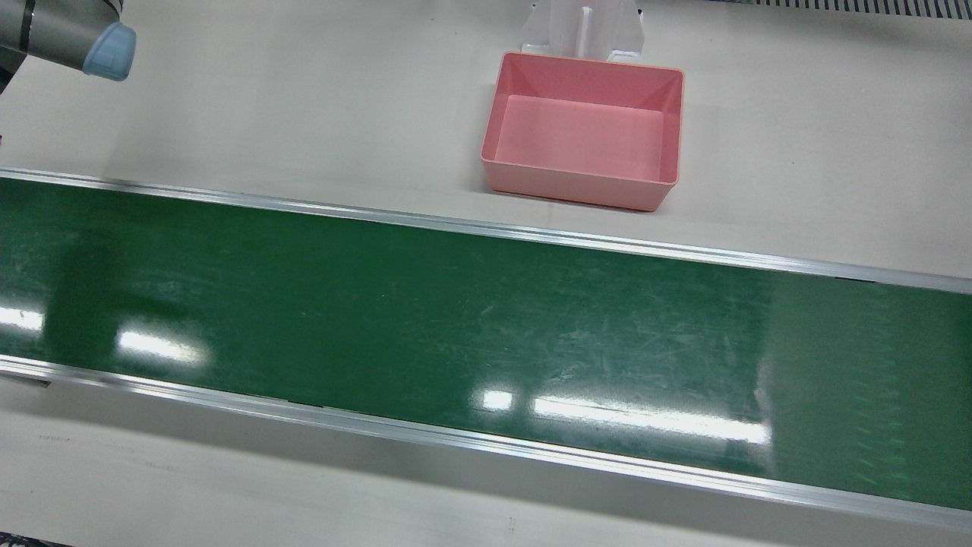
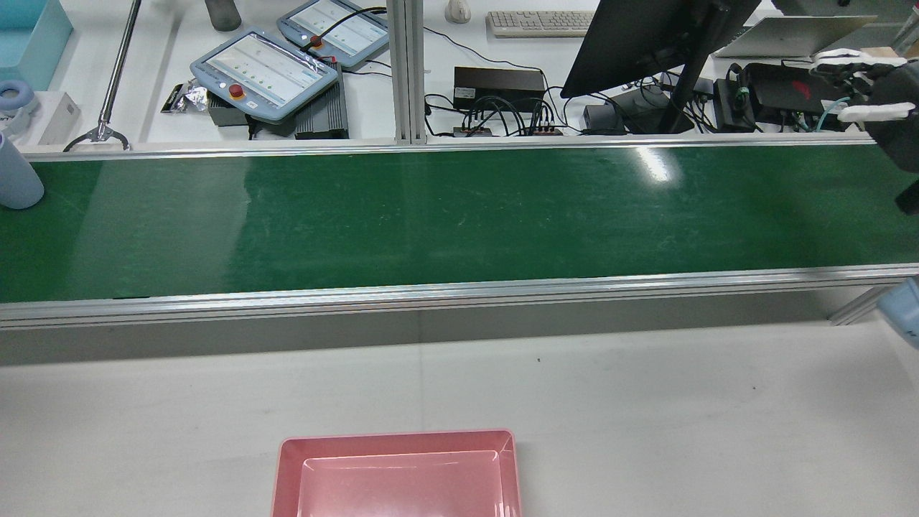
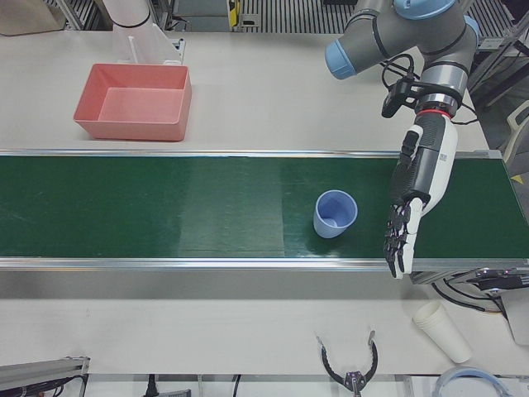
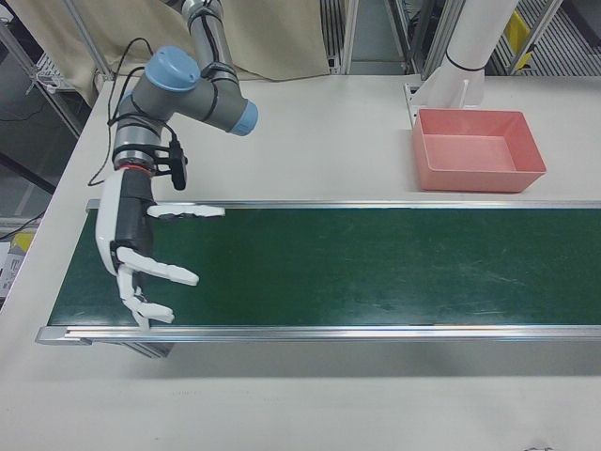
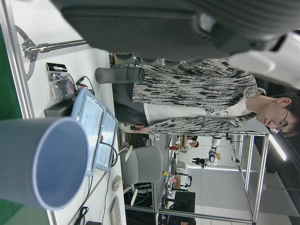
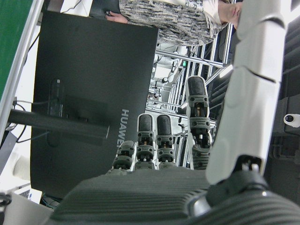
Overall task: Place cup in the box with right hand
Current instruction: 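Reach the right hand along the belt toward the moving light blue cup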
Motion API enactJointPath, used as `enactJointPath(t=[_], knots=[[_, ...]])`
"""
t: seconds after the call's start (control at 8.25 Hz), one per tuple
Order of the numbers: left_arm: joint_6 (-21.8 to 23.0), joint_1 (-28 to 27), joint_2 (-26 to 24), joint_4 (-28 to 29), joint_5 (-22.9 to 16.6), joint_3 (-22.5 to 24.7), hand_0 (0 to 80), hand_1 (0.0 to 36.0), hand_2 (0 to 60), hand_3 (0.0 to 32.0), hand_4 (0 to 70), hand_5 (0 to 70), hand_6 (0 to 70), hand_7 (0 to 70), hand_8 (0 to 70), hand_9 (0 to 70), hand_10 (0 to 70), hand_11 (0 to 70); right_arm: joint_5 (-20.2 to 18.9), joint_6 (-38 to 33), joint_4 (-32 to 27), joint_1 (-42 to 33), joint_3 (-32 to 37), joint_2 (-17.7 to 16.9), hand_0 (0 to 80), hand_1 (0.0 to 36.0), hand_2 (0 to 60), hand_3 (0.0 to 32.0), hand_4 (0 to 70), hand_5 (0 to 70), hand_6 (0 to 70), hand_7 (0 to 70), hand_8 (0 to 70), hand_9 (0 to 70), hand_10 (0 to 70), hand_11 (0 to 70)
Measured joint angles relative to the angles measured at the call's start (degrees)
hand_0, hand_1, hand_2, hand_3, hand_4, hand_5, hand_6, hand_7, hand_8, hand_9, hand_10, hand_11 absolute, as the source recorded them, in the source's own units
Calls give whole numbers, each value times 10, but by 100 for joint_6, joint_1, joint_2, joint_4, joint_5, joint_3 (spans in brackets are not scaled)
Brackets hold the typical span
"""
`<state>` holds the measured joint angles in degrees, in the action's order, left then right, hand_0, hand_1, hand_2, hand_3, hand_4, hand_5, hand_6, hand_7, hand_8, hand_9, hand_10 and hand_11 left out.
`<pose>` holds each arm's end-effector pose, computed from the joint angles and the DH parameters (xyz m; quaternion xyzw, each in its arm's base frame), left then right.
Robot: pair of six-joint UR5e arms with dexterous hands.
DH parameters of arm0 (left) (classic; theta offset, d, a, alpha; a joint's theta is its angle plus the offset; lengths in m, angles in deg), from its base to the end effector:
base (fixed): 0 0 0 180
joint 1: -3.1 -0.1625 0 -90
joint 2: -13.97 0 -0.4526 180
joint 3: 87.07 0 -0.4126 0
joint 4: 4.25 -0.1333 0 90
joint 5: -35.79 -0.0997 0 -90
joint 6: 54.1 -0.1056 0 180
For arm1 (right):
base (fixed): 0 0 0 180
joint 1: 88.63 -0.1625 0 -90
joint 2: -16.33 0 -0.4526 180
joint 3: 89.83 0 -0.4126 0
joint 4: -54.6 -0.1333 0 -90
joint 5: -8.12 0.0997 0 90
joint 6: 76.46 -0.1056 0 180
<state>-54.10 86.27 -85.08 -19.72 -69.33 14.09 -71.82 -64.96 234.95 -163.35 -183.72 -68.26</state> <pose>-0.0374 -0.5768 0.5579 -0.1324 0.7227 -0.6644 0.1366 -0.0033 -0.5880 0.6287 0.0320 -0.7587 0.6451 0.0851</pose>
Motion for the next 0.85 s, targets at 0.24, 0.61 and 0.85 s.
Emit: enactJointPath(t=[0.24, 0.61, 0.85], knots=[[0, -3, 0, -3, 0, 0, 0, 0, 0, 0, 0, 0, 0, 0, 0, 0, 0, 0, 372, 129, 205, 588, -28, 322, 572, 151, 23, 0, 293, 67, 90, 369, 164, 270, 0, 0], [0, 5, 0, -7, 0, 0, 0, 0, 0, 0, 0, 0, 0, 0, 0, 0, 0, 0, 878, 499, 741, 1301, -287, 559, 556, 181, 95, 0, 244, 65, 89, 373, 163, 269, 0, 0], [0, 0, 0, -2, 0, 0, 0, 0, 0, 0, 0, 0, 0, 0, 0, 0, 0, 0, 1139, 712, 971, 1628, -396, 590, 555, 167, 74, 0, 238, 68, 88, 358, 163, 266, 0, 3]])
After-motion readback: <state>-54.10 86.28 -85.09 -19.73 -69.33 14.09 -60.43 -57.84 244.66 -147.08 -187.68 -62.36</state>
